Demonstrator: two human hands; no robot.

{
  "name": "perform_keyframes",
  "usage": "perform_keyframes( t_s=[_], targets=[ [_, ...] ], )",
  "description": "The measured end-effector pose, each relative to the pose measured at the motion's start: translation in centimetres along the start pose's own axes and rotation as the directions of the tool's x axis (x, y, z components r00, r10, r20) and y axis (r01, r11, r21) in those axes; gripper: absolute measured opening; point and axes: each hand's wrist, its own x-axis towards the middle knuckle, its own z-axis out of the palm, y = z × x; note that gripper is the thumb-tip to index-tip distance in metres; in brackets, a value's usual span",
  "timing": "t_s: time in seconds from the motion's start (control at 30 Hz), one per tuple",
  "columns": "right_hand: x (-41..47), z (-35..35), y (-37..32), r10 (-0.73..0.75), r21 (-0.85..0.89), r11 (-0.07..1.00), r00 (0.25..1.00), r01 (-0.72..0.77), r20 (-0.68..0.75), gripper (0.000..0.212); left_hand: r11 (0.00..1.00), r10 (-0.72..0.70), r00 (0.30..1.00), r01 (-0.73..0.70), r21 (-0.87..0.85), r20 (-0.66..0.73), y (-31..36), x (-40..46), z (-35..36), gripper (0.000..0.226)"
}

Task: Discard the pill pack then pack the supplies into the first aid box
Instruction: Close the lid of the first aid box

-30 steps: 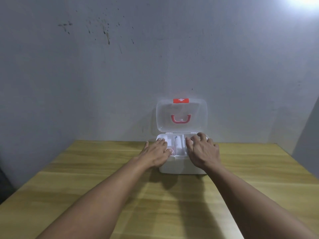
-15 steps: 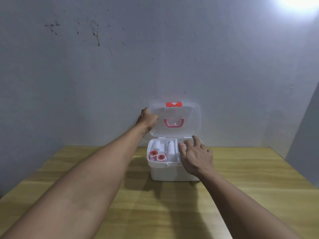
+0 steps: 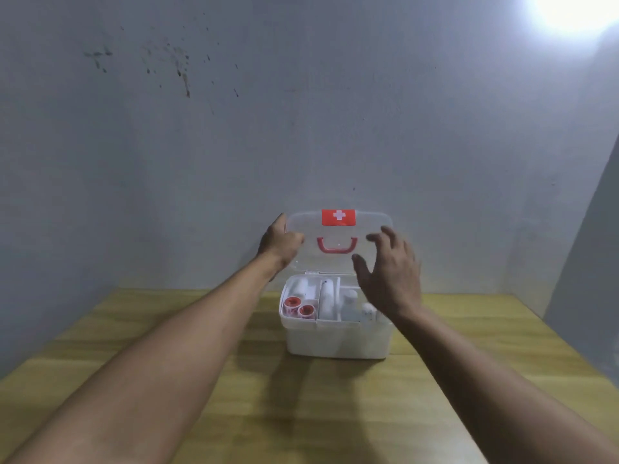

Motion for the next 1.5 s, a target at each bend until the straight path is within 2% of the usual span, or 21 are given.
perform_keyframes(
  t_s=[0.1, 0.2, 0.3, 0.37, 0.57, 0.77, 0.9, 1.1, 1.2, 1.27, 1.37, 1.5],
  targets=[
    [2.5, -1.6, -0.6, -0.148, -0.084, 0.986, 0.988, 0.145, -0.035, 0.046, 0.992, 0.081, 0.997, -0.079, 0.103, -0.011, -0.5, -1.0, -0.3, 0.041],
    [4.0, -2.3, -1.0, -0.261, -0.154, 0.949, 0.960, 0.274, 0.100, 0.056, 0.973, 0.094, 0.993, -0.077, 0.216, -0.068, -1.2, -1.6, -0.8, 0.052],
    [4.1, -2.4, -0.8, -0.339, -0.150, 0.912, 0.908, 0.381, 0.248, 0.065, 0.962, 0.102, 0.991, -0.075, 0.263, -0.091, -1.8, -2.1, -1.1, 0.046],
    [3.5, -2.5, -0.7, -0.388, -0.127, 0.893, 0.882, 0.432, 0.269, 0.063, 0.956, 0.118, 0.988, -0.086, 0.280, -0.099, -1.9, -2.5, -1.3, 0.044],
    [1.7, -2.9, -0.4, -0.454, -0.116, 0.860, 0.849, 0.496, 0.270, 0.047, 0.941, 0.150, 0.985, -0.116, 0.319, -0.083, -2.1, -4.1, -1.5, 0.040],
    [-1.7, -3.1, 0.7, -0.498, -0.127, 0.825, 0.814, 0.551, 0.299, 0.039, 0.915, 0.158, 0.986, -0.166, 0.367, 0.053, -3.3, -6.3, -2.0, 0.047],
    [-5.0, -2.6, 1.8, -0.501, -0.173, 0.790, 0.782, 0.588, 0.370, 0.035, 0.872, 0.133, 0.984, -0.175, 0.457, 0.122, -4.8, -8.1, -1.6, 0.046],
    [-7.2, -2.3, 2.4, -0.429, -0.180, 0.817, 0.786, 0.547, 0.444, 0.056, 0.721, 0.247, 0.941, -0.337, 0.605, 0.230, -5.8, -9.6, -0.7, 0.058],
    [-6.9, -2.3, 2.1, -0.363, -0.125, 0.885, 0.832, 0.449, 0.419, 0.066, 0.613, 0.305, 0.905, -0.426, 0.666, 0.298, -5.5, -9.5, 0.0, 0.074],
    [-6.5, -2.0, 2.1, -0.284, -0.123, 0.925, 0.868, 0.360, 0.407, 0.067, 0.601, 0.288, 0.897, -0.441, 0.666, 0.335, -5.4, -9.4, 0.7, 0.083],
    [-6.2, -1.1, 2.4, -0.182, -0.146, 0.951, 0.874, 0.273, 0.450, 0.077, 0.608, 0.267, 0.902, -0.431, 0.666, 0.340, -5.7, -9.5, 1.5, 0.089],
    [-6.8, -0.1, 3.1, -0.166, -0.137, 0.960, 0.890, 0.244, 0.425, 0.079, 0.583, 0.285, 0.913, -0.407, 0.703, 0.292, -6.1, -9.8, 2.5, 0.089]
  ],
)
